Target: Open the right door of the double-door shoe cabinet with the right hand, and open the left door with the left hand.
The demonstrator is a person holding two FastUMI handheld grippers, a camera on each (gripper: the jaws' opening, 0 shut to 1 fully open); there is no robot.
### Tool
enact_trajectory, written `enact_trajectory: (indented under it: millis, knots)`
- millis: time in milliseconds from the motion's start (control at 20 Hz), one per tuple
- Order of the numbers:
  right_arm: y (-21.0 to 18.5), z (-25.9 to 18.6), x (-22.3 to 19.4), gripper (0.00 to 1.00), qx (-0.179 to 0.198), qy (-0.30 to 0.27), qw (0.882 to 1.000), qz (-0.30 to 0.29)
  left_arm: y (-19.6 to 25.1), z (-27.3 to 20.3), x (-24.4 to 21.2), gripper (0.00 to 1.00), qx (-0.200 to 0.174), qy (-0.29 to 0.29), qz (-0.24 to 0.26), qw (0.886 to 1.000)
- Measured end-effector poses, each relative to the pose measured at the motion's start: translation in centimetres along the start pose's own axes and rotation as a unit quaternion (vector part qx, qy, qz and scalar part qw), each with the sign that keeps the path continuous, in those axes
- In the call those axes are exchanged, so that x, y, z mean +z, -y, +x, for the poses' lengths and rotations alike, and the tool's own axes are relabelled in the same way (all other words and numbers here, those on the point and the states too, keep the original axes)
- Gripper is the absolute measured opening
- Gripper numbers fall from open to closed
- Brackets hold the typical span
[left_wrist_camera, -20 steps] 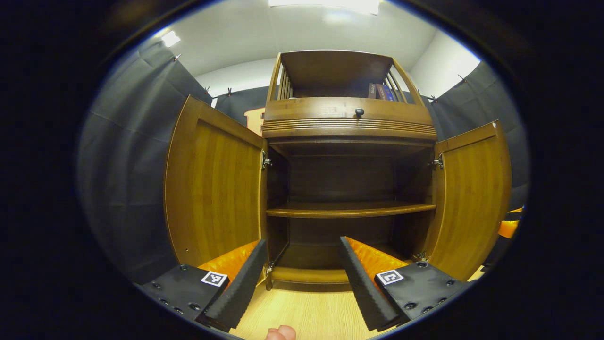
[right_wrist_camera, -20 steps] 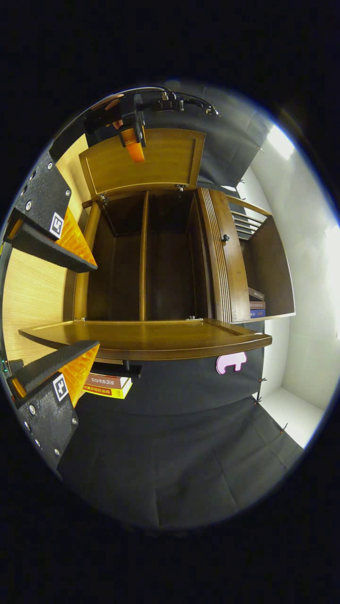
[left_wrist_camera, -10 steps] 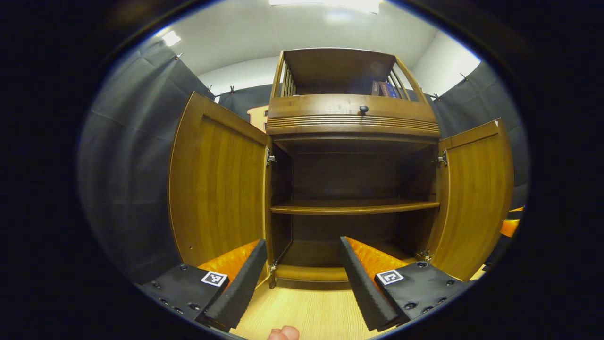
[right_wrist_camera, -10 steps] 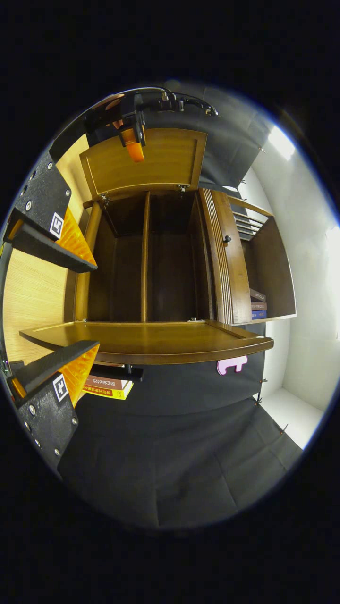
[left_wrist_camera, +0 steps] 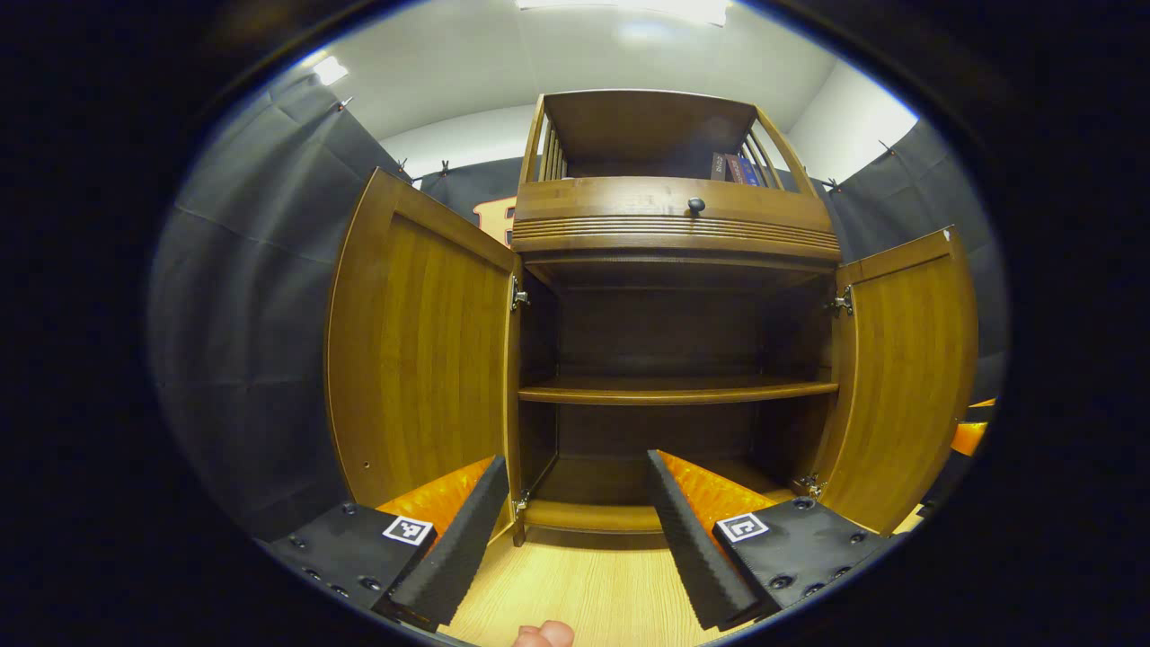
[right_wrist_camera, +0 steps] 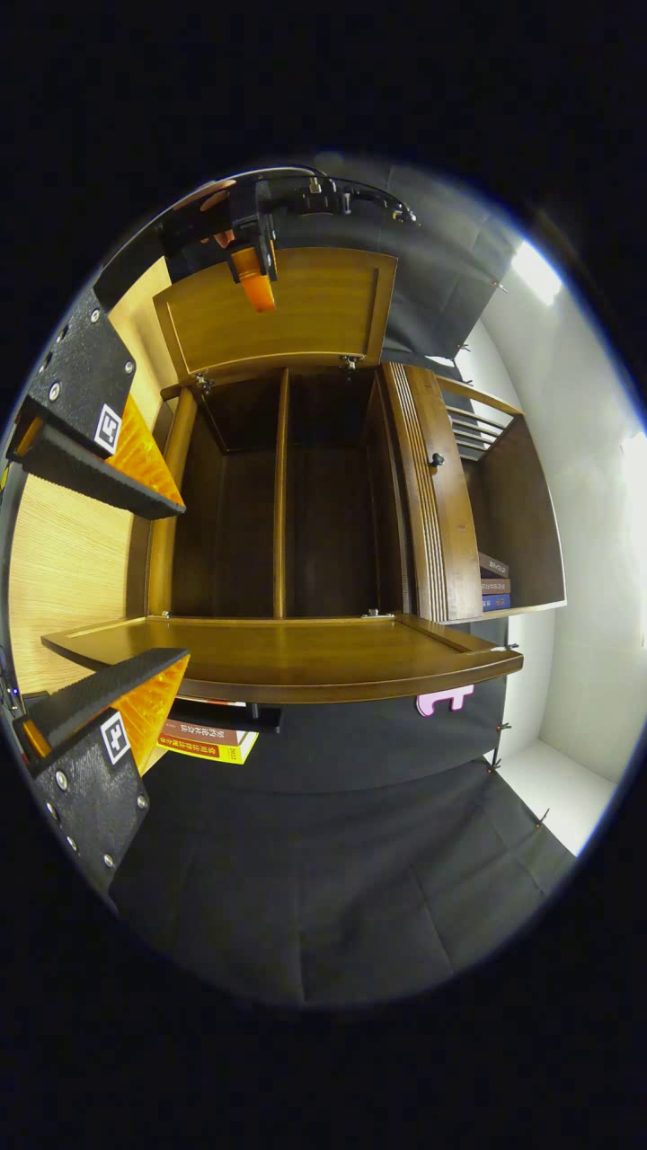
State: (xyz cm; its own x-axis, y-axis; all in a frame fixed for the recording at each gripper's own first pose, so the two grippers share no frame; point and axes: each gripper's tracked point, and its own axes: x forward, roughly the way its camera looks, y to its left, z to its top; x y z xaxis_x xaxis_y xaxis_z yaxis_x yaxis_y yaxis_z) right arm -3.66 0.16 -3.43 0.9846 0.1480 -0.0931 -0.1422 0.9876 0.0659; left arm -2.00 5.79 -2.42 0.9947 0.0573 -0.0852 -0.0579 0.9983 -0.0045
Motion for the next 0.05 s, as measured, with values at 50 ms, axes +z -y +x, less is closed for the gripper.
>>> enact_trajectory:
  millis: [50]
  knots:
    - [-0.05,-0.01,0.02,0.95,0.001,-0.001,1.0,0.0,-0.01,-0.12,0.03,0.98,0.0,0.0,0.002,1.0]
